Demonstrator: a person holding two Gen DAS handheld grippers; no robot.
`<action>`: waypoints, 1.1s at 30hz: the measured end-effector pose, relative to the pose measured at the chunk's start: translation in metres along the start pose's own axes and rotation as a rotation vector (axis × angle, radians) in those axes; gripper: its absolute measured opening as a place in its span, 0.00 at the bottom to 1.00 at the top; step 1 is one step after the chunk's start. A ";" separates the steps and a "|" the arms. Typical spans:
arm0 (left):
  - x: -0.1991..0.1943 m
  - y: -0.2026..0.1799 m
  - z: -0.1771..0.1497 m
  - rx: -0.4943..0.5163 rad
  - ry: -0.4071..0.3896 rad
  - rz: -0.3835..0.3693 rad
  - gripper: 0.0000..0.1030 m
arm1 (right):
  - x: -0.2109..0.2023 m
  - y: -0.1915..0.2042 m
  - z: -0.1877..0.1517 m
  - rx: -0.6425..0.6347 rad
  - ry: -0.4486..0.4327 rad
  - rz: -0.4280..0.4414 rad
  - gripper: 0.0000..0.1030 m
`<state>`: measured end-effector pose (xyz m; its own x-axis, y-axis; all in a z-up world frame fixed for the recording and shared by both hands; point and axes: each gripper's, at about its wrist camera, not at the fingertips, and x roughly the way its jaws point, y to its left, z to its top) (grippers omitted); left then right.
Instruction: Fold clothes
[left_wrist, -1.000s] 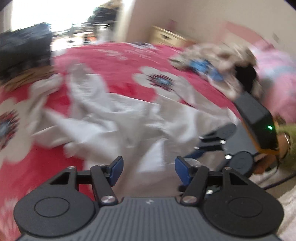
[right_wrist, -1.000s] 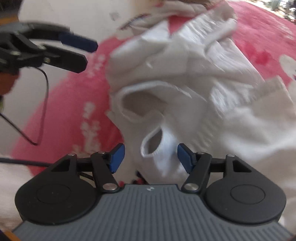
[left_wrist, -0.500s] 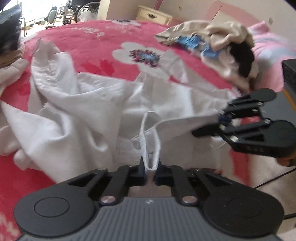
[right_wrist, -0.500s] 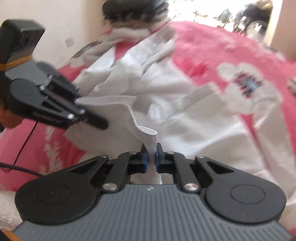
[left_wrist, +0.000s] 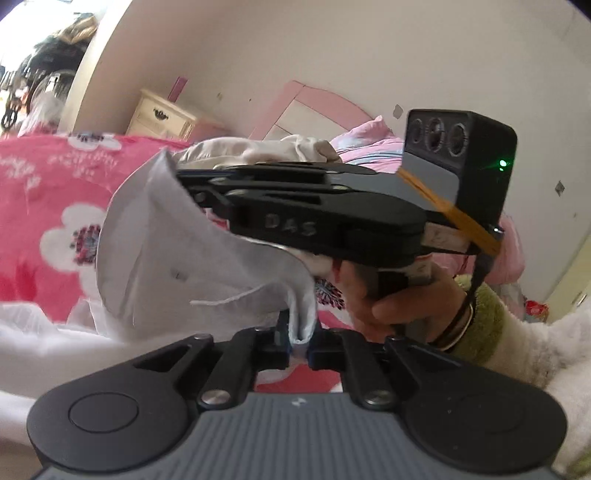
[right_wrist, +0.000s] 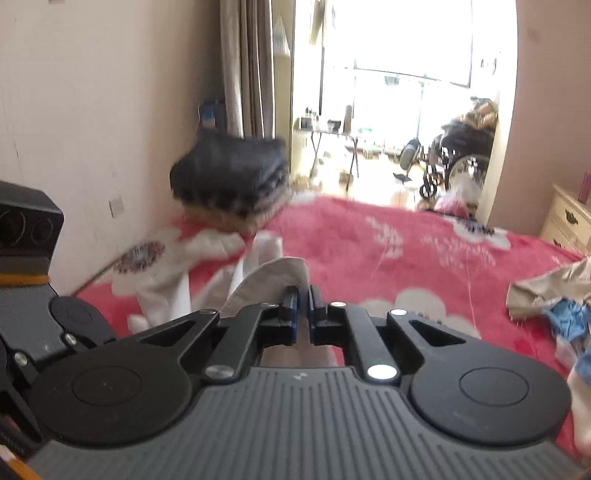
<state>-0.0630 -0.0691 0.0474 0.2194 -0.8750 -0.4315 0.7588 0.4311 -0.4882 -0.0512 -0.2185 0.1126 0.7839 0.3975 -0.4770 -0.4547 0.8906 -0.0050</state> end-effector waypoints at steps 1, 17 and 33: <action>0.009 0.001 -0.003 0.016 0.013 0.024 0.21 | 0.003 -0.006 -0.002 0.006 -0.002 0.002 0.04; 0.042 0.073 -0.076 -0.190 0.186 0.202 0.52 | 0.020 -0.124 -0.131 0.788 0.206 -0.017 0.51; 0.088 0.003 -0.067 0.147 0.158 0.182 0.53 | 0.050 -0.053 -0.109 0.750 0.412 0.069 0.86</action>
<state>-0.0825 -0.1303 -0.0435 0.2713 -0.7358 -0.6204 0.7987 0.5318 -0.2815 -0.0340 -0.2697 -0.0072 0.4828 0.4740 -0.7364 0.0176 0.8355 0.5493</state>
